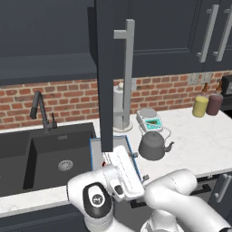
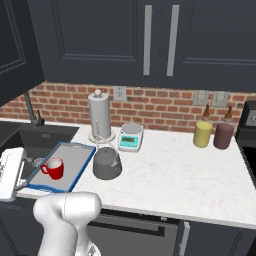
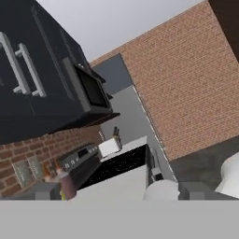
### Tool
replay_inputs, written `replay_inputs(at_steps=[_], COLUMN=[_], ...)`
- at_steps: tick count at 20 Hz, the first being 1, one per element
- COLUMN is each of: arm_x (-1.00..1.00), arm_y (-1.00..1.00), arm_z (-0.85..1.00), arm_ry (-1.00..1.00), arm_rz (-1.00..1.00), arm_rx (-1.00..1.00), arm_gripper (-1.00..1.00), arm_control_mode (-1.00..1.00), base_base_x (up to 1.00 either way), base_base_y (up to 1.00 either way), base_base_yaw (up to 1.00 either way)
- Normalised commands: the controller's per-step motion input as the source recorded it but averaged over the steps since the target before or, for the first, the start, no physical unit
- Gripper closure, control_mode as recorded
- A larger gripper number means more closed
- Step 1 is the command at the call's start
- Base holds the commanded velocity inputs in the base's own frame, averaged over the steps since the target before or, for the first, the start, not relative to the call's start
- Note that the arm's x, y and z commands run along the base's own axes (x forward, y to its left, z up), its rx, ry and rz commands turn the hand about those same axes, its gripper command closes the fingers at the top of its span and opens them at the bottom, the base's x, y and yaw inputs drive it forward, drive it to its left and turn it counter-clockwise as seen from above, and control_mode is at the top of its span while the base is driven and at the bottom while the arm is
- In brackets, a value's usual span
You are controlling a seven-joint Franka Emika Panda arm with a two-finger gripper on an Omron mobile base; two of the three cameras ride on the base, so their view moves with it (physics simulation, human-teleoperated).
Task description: Pick the kettle from the counter and place it on the tray. Then pick the mug from the cabinet and place it on the tray. Then close the cabinet doors.
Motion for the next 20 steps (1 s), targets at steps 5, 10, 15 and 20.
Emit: replay_inputs(at_steps=[5,10,15,20], arm_x=[0.0,0.0,0.09,0.24], arm_y=[-0.62,-0.72,-0.69,-0.54], arm_z=[0.52,0.43,0.44,0.25], arm_ry=[-0.07,-0.04,-0.01,0.02], arm_rz=[-0.07,-0.08,-0.05,0.0], arm_rx=[0.12,0.14,0.15,0.14], arm_gripper=[-1.0,-1.0,-1.0,-1.0], arm_control_mode=[-1.0,-1.0,-1.0,-1.0], base_base_x=[0.0,0.0,0.0,0.0], base_base_y=[0.0,0.0,0.0,0.0], base_base_yaw=[0.0,0.0,0.0,0.0])
